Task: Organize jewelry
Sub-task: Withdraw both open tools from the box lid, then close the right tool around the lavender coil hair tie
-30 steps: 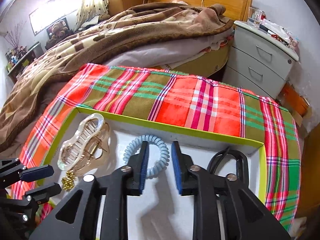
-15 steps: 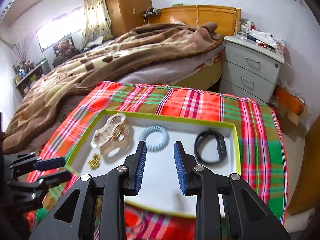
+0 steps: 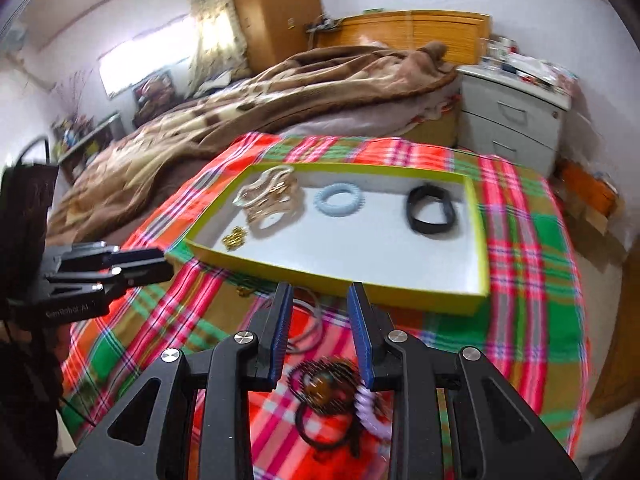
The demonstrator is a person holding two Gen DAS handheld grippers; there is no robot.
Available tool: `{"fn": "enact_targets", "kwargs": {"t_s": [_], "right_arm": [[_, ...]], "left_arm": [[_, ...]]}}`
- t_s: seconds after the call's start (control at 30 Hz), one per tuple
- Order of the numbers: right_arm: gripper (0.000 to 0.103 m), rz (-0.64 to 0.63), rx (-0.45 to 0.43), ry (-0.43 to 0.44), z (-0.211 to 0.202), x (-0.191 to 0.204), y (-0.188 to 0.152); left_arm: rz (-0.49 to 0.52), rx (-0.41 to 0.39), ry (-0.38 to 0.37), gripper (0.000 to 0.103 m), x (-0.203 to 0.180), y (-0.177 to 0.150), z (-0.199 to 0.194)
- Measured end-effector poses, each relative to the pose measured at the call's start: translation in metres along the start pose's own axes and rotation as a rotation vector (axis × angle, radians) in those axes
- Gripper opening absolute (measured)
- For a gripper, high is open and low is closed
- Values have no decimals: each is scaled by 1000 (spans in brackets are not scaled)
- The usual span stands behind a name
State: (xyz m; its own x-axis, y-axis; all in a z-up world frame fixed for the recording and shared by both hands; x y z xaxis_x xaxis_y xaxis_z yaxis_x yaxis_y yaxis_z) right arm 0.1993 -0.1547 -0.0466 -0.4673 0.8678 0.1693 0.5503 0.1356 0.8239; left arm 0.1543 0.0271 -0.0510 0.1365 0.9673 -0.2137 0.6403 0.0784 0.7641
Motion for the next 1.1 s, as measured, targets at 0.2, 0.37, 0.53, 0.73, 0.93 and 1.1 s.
{"fn": "enact_targets", "kwargs": {"t_s": [0.2,0.37,0.53,0.73,0.93,1.1], "right_arm": [[29,73,49,-124,-17,-51,-31],[29,97,106,-107,-14,-61,-52],[29,76,133,-97,-4,-58,-60],[29,56,150,-76,2,-54,-62],[29,45,151,-61,0,-53,-63],[21,47,149,-32,0,-49,-64]], "left_arm": [[6,4,-27,34,-10,-7,-2],[16,14,-46,34,-20,-11,-1],[21,24,-44,34,-24,-16,-1],[22,36,-24,34,-23,-19,1],[10,48,-4,34,-18,-22,5],[4,53,10,34,-14,-23,5]]}}
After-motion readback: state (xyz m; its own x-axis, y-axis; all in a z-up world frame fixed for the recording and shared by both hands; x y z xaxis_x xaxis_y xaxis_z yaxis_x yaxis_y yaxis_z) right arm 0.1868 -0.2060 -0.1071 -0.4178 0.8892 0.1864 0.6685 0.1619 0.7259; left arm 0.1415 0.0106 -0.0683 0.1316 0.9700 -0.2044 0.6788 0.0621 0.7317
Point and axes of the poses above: each gripper's, at about its wrist camera, not at the fingertips, and z roughly the way its jaws point, x to its left, y to its top, the point moved 9 cm from there along z, roughly the way its jaws point, and after that the axes turned 11 degrees about -x, right-handed, at the moved point
